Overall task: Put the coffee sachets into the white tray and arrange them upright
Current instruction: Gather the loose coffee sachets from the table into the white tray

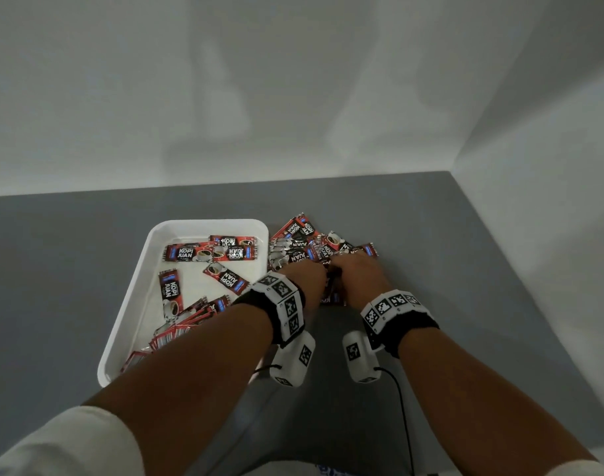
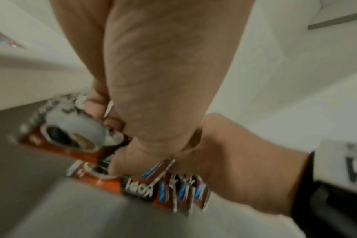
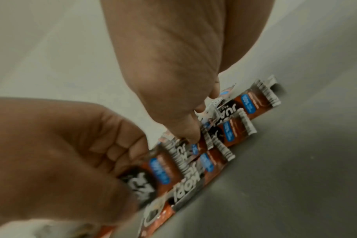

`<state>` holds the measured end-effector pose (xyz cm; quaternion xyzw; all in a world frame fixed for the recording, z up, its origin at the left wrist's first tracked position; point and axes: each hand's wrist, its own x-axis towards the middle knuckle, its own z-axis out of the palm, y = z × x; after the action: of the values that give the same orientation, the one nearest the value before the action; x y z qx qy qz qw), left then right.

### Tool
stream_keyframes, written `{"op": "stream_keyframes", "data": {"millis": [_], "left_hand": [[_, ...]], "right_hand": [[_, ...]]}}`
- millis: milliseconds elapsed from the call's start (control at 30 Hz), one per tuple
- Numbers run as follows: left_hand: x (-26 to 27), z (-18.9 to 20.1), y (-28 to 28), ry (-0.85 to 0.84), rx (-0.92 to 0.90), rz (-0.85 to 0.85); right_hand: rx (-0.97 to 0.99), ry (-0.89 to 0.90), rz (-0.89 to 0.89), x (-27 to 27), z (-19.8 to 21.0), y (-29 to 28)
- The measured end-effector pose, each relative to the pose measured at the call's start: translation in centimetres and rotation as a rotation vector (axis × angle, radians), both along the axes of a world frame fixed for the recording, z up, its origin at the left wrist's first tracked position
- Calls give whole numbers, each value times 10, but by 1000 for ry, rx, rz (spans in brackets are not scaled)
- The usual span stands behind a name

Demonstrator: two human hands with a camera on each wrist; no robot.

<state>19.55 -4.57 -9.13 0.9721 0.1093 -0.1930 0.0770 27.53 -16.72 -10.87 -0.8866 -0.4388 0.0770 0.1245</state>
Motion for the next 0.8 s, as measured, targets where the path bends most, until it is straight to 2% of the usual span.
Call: {"op": "stream_keyframes", "data": {"millis": [67, 133, 267, 367, 467, 567, 800], "left_hand": [[3, 7, 8, 0, -4, 55], [10, 18, 20, -73, -9, 61], [20, 35, 35, -166, -39, 82], [23, 28, 33, -113, -78, 61], [26, 10, 29, -46, -36, 36], [26, -2, 23, -16, -28, 42], [26, -2, 23, 1, -42, 36]], "right_hand": [[46, 41, -53, 5, -1, -1], [67, 27, -69, 3, 2, 1], [-3, -41, 43, -15, -6, 6], [-18, -73, 46, -21, -14, 7], [-87, -110, 101, -23, -16, 3], [-31, -51, 134, -27, -17, -4], [-64, -47, 120, -28, -18, -10]]}}
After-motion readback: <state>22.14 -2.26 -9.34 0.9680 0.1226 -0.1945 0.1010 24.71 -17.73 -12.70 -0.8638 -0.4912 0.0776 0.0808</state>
